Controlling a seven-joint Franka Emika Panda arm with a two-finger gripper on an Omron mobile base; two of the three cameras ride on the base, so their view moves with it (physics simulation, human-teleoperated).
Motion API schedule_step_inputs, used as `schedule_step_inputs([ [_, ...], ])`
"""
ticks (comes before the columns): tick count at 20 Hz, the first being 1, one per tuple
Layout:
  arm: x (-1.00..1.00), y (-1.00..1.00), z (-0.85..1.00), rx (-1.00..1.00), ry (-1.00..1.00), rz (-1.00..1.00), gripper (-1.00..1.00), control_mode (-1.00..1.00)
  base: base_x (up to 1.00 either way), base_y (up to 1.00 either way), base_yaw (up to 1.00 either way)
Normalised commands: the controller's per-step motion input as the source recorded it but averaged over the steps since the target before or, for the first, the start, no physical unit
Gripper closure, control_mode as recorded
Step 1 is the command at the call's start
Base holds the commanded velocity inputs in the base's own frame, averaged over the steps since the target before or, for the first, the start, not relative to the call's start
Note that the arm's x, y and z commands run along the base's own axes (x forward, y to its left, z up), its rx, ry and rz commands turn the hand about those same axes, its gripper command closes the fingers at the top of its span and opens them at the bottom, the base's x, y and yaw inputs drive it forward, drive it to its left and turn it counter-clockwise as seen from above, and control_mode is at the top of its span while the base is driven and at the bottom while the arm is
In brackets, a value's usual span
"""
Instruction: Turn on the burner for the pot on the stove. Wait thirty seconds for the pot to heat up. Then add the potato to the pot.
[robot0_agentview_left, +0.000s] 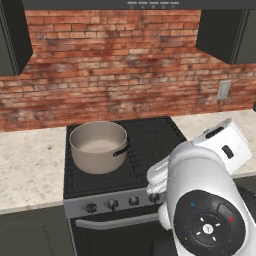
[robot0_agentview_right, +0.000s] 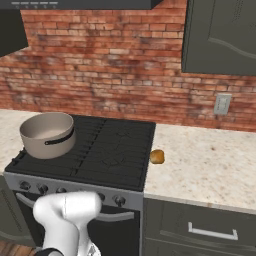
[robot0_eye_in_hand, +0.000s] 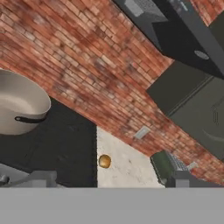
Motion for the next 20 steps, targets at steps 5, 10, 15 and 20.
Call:
schedule_step_inputs([
  [5,0.24,-0.14,0.00,0.01,0.35,-0.01,-1.00,-1.00,0.00,0.00,0.00],
  [10,0.02,0.00,0.00,0.00,0.05,0.00,-1.00,-1.00,0.00,0.00,0.00],
  [15,-0.02,-0.02,0.00,0.00,0.00,0.00,-1.00,-1.00,0.00,0.00,0.00],
  [20,-0.19,-0.23,0.06,0.04,-0.05,-0.01,-1.00,-1.00,0.00,0.00,0.00],
])
